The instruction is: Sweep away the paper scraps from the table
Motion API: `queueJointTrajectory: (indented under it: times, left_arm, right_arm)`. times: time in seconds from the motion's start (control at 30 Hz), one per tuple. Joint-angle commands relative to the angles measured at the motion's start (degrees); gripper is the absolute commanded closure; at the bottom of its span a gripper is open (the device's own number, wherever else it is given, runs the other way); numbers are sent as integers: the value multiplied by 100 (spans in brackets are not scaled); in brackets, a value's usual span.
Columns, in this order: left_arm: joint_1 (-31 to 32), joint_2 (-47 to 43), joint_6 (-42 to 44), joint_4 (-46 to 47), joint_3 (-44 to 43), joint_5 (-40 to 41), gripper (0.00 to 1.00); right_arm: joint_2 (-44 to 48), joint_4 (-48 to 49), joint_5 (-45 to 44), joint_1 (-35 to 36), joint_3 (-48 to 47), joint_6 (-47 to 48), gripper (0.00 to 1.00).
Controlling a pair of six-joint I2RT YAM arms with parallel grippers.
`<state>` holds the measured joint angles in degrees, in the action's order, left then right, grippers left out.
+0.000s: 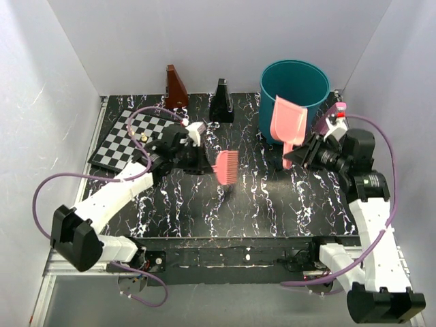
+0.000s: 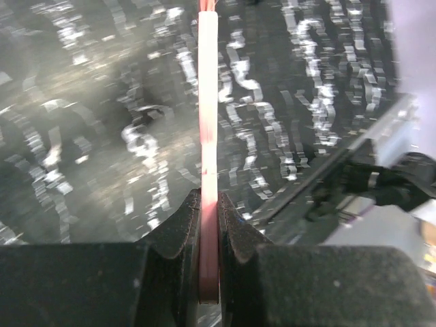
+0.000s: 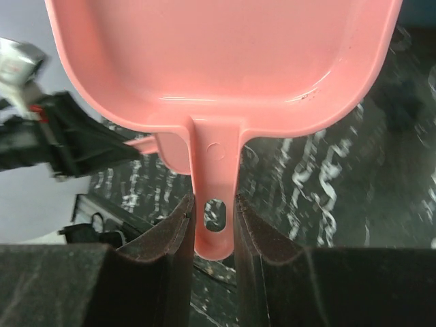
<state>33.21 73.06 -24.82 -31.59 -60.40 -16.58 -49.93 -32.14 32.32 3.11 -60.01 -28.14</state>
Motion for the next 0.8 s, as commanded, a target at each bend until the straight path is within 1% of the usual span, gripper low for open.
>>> queueJointTrajectory:
  times: [0.0, 0.17, 0.3, 0.37, 0.43, 0.53, 0.63, 0.77]
  left_arm:
    - [580, 585, -866, 997, -805, -759, 100]
    - [1002, 1789, -1393, 1488, -1517, -934, 100]
    - [1117, 2677, -1885, 1814, -2097, -1163, 100]
    - [1144, 3081, -2026, 1928, -2370, -1216, 100]
    - [1152, 3389, -2141, 2016, -2590, -1225, 100]
    - [1179, 3802, -2238, 2122, -2950, -1278, 100]
    - [1170, 4163, -2325, 2175, -3249, -1278, 100]
    - [1179, 4532, -2422, 2245, -3487, -1234, 100]
  right_arm:
    - [807, -627, -1191, -13, 427, 46, 99]
    - [2020, -662, -2465, -21, 823, -314, 99]
    - [2864, -688, -3204, -21, 991, -525, 99]
    - [3137, -732, -3520, -21, 1035, -526, 99]
    - [3279, -811, -3592, -21, 1053, -499, 99]
    - [3341, -943, -3434, -13, 1070, -499, 99]
    - [3358, -943, -2943, -21, 1131, -464, 99]
    - [3490, -760, -2617, -21, 1333, -675, 99]
